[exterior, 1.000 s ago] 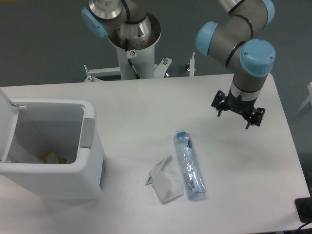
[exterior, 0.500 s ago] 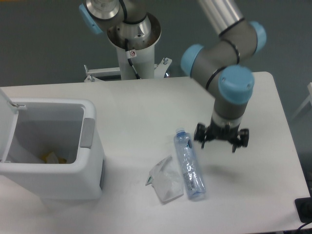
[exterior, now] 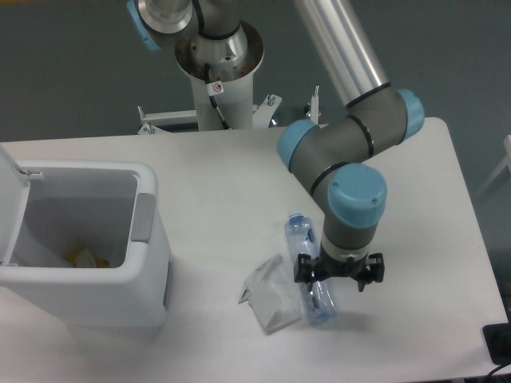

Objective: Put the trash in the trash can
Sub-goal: 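Lower the open gripper over the clear plastic water bottle, then close the gripper on the bottle and lift it, then carry the bottle over the open trash bin, then open the gripper to drop the bottle into the bin, then move the open gripper back and lower it onto the plastic bag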

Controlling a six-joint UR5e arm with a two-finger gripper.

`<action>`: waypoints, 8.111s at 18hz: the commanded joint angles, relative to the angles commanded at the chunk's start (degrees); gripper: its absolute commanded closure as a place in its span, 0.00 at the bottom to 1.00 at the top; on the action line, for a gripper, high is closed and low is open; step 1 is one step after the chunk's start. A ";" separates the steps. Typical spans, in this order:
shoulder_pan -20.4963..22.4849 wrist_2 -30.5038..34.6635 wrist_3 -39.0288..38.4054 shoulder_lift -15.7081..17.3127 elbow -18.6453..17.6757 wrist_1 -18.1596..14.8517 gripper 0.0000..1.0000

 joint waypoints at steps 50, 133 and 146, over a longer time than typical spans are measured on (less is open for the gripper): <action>1.32 -27.94 -6.77 6.93 7.90 1.60 0.52; -1.23 -19.61 -2.99 9.40 -13.09 6.43 0.03; -6.15 -6.06 -5.98 4.04 -12.22 6.34 0.74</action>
